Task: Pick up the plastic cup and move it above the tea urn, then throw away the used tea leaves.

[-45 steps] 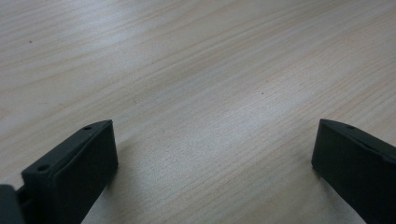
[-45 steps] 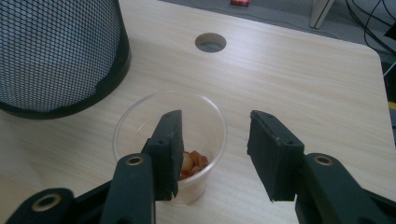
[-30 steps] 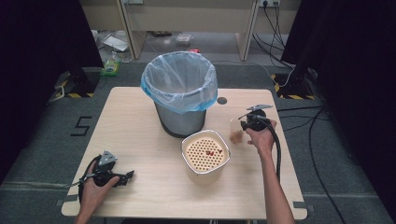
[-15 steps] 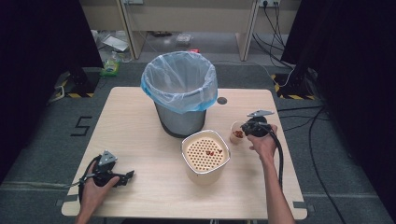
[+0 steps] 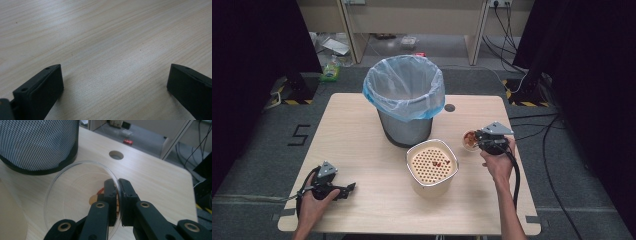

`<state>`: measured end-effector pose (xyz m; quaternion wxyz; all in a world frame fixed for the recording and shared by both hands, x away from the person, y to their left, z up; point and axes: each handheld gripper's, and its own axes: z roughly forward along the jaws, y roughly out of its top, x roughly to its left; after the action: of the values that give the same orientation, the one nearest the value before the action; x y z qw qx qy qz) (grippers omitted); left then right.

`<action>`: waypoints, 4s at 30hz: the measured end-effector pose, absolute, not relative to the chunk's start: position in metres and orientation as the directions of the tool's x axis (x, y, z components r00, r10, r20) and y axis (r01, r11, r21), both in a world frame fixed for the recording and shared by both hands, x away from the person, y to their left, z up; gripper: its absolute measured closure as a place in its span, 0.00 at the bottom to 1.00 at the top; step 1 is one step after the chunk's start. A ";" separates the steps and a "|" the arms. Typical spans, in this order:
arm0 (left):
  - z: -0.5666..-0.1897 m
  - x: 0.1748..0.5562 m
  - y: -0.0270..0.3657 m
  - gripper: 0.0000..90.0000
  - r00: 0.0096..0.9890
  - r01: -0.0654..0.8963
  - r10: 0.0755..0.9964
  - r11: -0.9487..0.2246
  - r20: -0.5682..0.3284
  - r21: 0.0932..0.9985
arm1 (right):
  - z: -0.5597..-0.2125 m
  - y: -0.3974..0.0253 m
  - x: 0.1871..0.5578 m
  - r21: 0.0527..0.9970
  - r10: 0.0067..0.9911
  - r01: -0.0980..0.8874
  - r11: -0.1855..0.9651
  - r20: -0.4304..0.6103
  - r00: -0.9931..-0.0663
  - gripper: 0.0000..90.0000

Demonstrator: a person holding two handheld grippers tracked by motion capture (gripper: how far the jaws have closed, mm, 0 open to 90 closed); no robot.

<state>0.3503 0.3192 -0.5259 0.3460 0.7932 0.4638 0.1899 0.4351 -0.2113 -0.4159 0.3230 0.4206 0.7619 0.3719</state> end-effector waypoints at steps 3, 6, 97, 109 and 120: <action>-0.526 0.350 0.319 0.00 0.497 0.604 0.867 -0.330 -0.020 0.725 | -0.411 -0.212 0.431 0.849 0.878 0.373 0.375 -0.195 -0.437 0.95; -0.526 0.350 0.319 0.00 0.496 0.605 0.868 -0.327 -0.023 0.726 | -0.402 -0.212 0.427 0.866 0.873 0.323 0.382 -0.222 -0.435 0.95; -0.526 0.350 0.319 0.00 0.496 0.603 0.868 -0.330 -0.018 0.727 | -0.410 -0.076 0.337 0.199 0.274 -0.335 0.921 -0.942 0.194 0.97; -0.526 0.350 0.319 0.00 0.497 0.602 0.868 -0.333 -0.014 0.726 | -0.410 -0.073 0.336 0.201 0.280 -0.345 0.917 -0.940 0.195 0.97; -0.526 0.350 0.319 0.00 0.497 0.602 0.868 -0.333 -0.013 0.726 | -0.410 -0.072 0.336 0.206 0.287 -0.358 0.911 -0.939 0.190 0.97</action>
<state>0.3499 0.3190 -0.5257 0.3448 0.7934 0.4630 0.1931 0.3358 -0.0723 -0.4097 0.7709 -0.0298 0.6009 0.2092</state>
